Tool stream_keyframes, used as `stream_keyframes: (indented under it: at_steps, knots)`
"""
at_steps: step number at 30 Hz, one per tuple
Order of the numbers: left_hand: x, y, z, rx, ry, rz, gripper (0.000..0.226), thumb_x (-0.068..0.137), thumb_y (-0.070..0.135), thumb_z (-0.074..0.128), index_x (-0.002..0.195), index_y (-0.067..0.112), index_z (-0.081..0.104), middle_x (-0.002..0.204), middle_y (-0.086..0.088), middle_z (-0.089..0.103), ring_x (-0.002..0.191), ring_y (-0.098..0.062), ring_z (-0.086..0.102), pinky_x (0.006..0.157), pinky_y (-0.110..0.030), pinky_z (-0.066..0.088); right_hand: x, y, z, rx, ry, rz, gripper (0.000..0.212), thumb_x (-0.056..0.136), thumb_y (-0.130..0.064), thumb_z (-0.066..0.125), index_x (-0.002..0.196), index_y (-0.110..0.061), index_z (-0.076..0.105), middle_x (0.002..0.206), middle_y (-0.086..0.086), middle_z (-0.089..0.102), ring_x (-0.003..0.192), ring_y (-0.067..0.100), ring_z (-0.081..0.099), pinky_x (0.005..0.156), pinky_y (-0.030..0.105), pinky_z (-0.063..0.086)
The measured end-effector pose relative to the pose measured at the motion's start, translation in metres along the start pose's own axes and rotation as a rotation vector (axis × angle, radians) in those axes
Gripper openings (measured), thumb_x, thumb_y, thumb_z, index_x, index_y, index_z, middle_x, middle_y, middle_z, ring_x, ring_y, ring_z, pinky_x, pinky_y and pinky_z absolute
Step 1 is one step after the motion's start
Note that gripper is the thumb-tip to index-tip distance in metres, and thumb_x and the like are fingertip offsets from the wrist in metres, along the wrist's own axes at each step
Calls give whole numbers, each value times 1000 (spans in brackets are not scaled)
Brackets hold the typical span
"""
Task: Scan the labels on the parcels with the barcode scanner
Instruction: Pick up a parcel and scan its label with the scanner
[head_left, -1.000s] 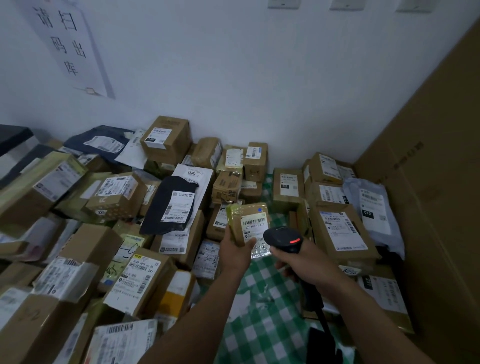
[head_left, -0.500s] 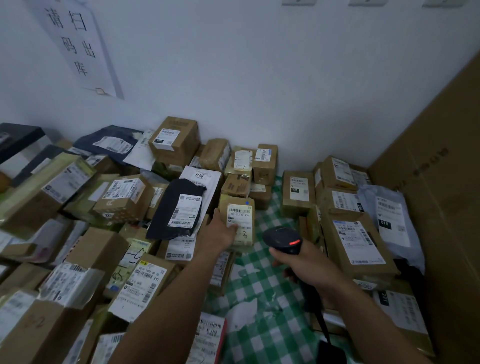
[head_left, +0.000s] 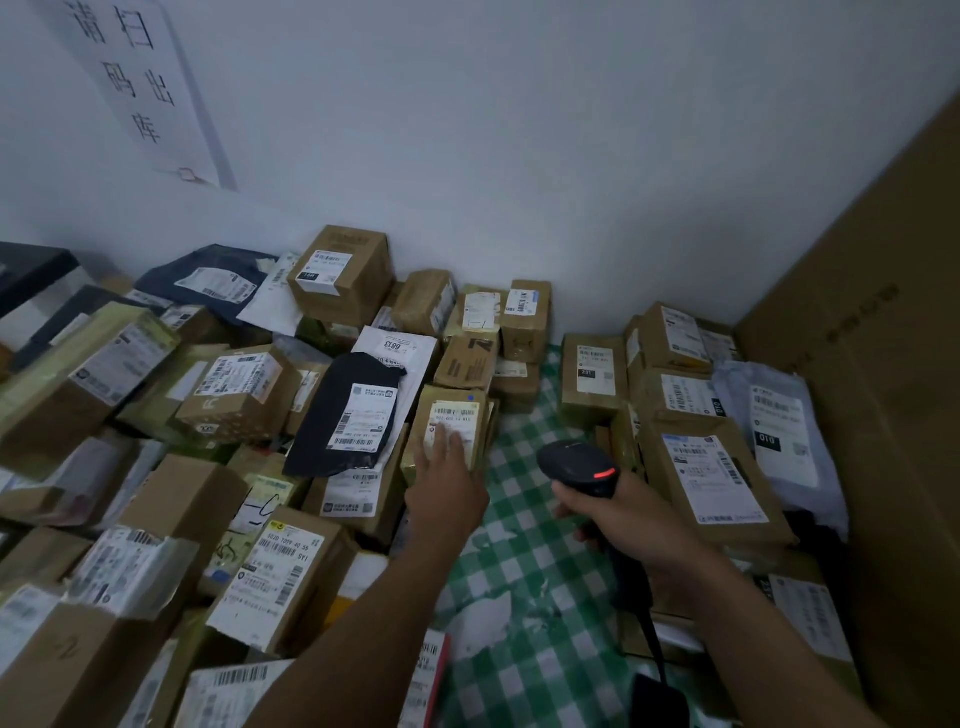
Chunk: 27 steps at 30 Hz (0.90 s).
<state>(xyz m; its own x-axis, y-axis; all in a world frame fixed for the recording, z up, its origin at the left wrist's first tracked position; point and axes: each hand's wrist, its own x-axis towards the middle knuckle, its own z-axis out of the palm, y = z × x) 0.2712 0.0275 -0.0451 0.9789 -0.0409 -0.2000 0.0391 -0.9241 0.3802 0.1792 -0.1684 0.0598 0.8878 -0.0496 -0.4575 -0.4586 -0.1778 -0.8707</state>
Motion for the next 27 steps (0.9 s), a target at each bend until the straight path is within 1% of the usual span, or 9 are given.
stream_keyframes:
  at_steps: [4,7,10,12,15,18,23,25,27]
  knots:
    - [-1,7,4,-86,-3,12,74,100,22,54,162,16,13,172,-1,-5,158,-24,-11,116,-53,35,0,1,-3,74,48,1,25,95,-35,72,119,-33,65,93,-1,79,68,13,68,66,31,53]
    - [1,18,9,-158,63,108,75,99,32,60,161,18,19,172,-4,-4,158,-22,-10,120,-44,29,6,2,-11,147,119,31,22,94,-33,74,114,-27,69,89,1,78,67,14,66,65,33,52]
    - [14,39,8,-242,149,305,59,99,38,61,153,25,40,167,1,22,155,-20,16,115,-41,36,16,-3,-27,201,173,57,22,94,-33,74,113,-24,72,89,2,78,73,18,66,69,37,51]
    - [35,61,10,-344,123,363,46,99,35,64,143,25,54,157,5,39,143,-14,36,115,-39,40,26,-12,-40,233,202,65,19,95,-32,73,111,-23,73,90,4,77,72,17,66,67,35,51]
    - [71,99,18,-449,32,333,44,94,32,71,135,23,59,144,4,52,129,-11,51,112,-39,45,45,-26,-55,273,242,79,19,96,-31,72,109,-18,73,88,4,75,72,16,66,65,32,50]
    - [109,126,41,-501,-108,259,45,96,31,69,138,19,56,141,-1,55,127,-16,53,108,-36,46,64,-34,-68,268,276,103,18,97,-28,70,109,-14,72,88,5,74,73,15,64,67,29,50]
    - [170,146,79,-563,-241,145,25,101,30,61,125,24,58,123,7,62,114,-14,62,87,-29,48,89,-34,-83,269,292,176,15,96,-25,72,109,-16,71,84,3,76,71,13,65,68,30,52]
    - [185,155,94,-607,-274,113,26,102,30,60,127,25,56,122,5,63,115,-17,61,90,-31,47,98,-29,-88,287,300,187,14,97,-24,71,109,-16,71,85,4,75,70,13,64,66,28,52]
    - [196,161,108,-631,-302,91,37,102,33,61,136,22,52,132,-3,63,123,-24,60,98,-36,48,105,-24,-92,312,309,203,14,97,-23,70,110,-16,71,85,4,75,68,12,64,63,27,52]
